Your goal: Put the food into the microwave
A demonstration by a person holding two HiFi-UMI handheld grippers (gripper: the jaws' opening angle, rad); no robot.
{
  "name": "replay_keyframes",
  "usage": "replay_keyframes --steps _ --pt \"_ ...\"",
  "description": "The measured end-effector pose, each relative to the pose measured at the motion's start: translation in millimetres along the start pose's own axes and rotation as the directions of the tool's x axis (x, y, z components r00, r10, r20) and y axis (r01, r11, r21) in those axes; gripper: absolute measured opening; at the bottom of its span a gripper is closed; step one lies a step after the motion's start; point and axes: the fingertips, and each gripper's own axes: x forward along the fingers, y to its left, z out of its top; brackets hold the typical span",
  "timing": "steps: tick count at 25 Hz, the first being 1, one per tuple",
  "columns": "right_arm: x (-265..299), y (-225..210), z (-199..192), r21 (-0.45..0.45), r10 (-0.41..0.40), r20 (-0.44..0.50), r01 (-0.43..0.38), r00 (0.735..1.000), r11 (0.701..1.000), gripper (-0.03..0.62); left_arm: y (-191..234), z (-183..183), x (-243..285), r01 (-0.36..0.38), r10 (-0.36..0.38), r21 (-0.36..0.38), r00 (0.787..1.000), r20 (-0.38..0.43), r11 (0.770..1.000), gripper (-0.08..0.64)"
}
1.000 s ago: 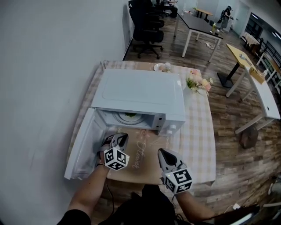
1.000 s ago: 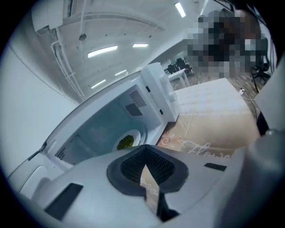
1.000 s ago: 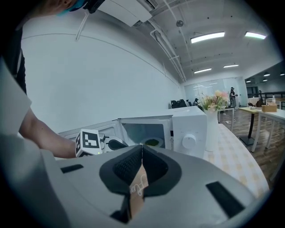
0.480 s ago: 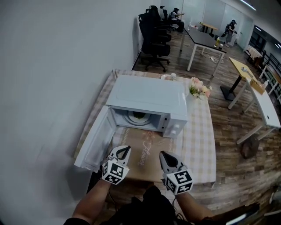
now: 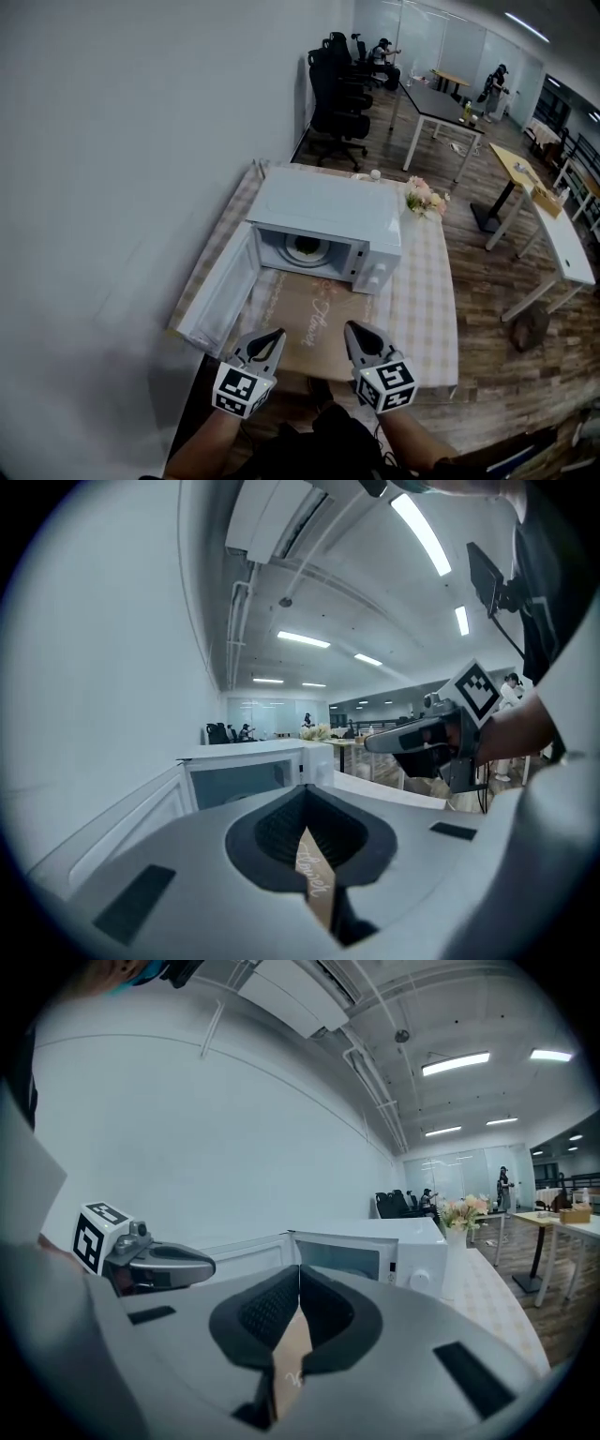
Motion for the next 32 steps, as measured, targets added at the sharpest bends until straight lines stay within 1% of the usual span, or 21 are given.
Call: replay_keyframes --steps 3,6,9,13,18,21,23,27,30,32 --pt "-5.2 5.4 5.2 -0.012 0.005 0.005 -0.004 1.0 1.0 0.009 -3.6 6.4 -18.9 -0.012 0.012 -0.02 1.0 0.022 1.0 0.008" --pt "-5.7 8.9 13.1 -0.021 0.028 0.024 -0.027 0.999 0.999 0.009 -9.8 12.7 -28.7 0.004 -0.001 -0.056 0.999 0.049 0.998 0.008" --pt "-6.3 10.8 15.8 -0.024 0.052 0.036 -0.051 0.998 0.998 0.009 -13.6 20.6 -37.4 -0.018 0.025 -0.099 0.997 0.072 0.995 0.008" --pt "-12.5 11.1 27.0 -0.041 0.092 0.056 -0.089 0.994 0.995 0.009 -21.7 32.9 -39.7 -0.068 0.074 -0.087 0.995 0.073 0.994 0.008" --pt "-25.6 -4.9 27.1 -0.04 0.128 0.037 -0.126 0.991 0.991 0.009 -39.3 46.7 -31.8 -0.101 0.115 -0.138 0.989 0.096 0.985 0.008" --pt "-32.1 -14.5 23.3 -0.017 0.144 0.016 -0.143 0.99 0.99 0.009 -53.6 54.1 -26.3 -0.105 0.124 -0.158 0.986 0.115 0.982 0.008" --pt "-33.4 -17.2 24.8 -0.02 0.162 0.011 -0.162 0.987 0.987 0.009 -60.3 61.1 -23.9 -0.111 0.135 -0.177 0.982 0.132 0.978 0.008" --pt "-37.4 -16.0 36.2 -0.021 0.218 0.037 -0.217 0.975 0.976 0.009 -71.9 75.4 -21.7 -0.155 0.178 -0.168 0.975 0.131 0.974 0.008" --pt "-36.8 -22.7 35.1 0.0 0.224 0.028 -0.224 0.974 0.975 0.009 -78.7 82.0 -20.7 -0.169 0.196 -0.182 0.971 0.14 0.969 0.008" --pt "-35.0 -26.9 35.6 -0.001 0.228 0.029 -0.228 0.973 0.974 0.009 -77.9 82.4 -21.4 -0.193 0.218 -0.182 0.968 0.128 0.964 0.008"
